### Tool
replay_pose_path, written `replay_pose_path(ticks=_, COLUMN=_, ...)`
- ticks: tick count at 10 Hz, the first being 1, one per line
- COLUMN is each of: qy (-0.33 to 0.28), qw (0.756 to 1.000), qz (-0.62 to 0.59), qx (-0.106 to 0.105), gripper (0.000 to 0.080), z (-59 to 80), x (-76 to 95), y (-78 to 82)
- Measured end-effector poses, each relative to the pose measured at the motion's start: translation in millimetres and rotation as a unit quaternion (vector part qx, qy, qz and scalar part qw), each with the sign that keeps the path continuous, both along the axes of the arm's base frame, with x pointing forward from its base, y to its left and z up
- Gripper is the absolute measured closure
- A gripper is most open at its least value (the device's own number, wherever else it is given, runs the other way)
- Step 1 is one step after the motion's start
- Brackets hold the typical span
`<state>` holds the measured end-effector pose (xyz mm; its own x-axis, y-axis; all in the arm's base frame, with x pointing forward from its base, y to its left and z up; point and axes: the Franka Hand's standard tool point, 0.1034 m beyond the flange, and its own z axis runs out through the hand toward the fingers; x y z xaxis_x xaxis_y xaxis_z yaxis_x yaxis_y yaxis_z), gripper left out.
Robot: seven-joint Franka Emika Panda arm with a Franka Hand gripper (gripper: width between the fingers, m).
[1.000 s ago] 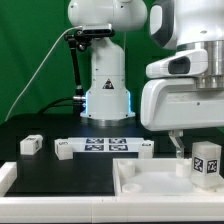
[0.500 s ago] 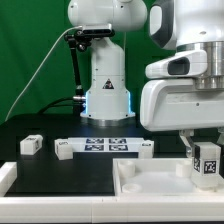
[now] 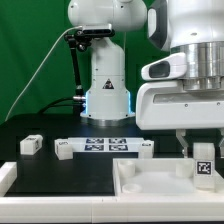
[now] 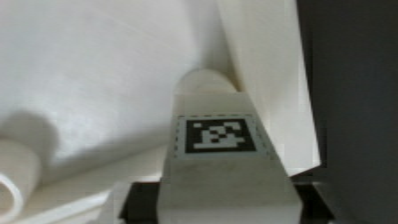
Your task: Assemble one leg
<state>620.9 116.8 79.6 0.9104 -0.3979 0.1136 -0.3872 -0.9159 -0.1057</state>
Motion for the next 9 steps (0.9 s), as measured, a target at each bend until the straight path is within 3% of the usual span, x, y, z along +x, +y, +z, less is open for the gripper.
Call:
replay_pose_path(ticks=2, qy=0.005, qw=0.991, qz=-0.131, qx=0.017, gripper=0.0508, z=-0.6, x=-1.0, y=-0.3)
replay_pose_path(ticks=5, qy=0.012, qw=0.939, qz=-0.341, qx=0.036, gripper=0.0507, z=-1.0, x=-3.3, y=3.8)
replay_pose_path(ticks=9, qy=0.021, qw=0.890, qz=-0.451, qx=0.061, gripper=0.0507, z=-1.2, x=-3.6, y=2.9)
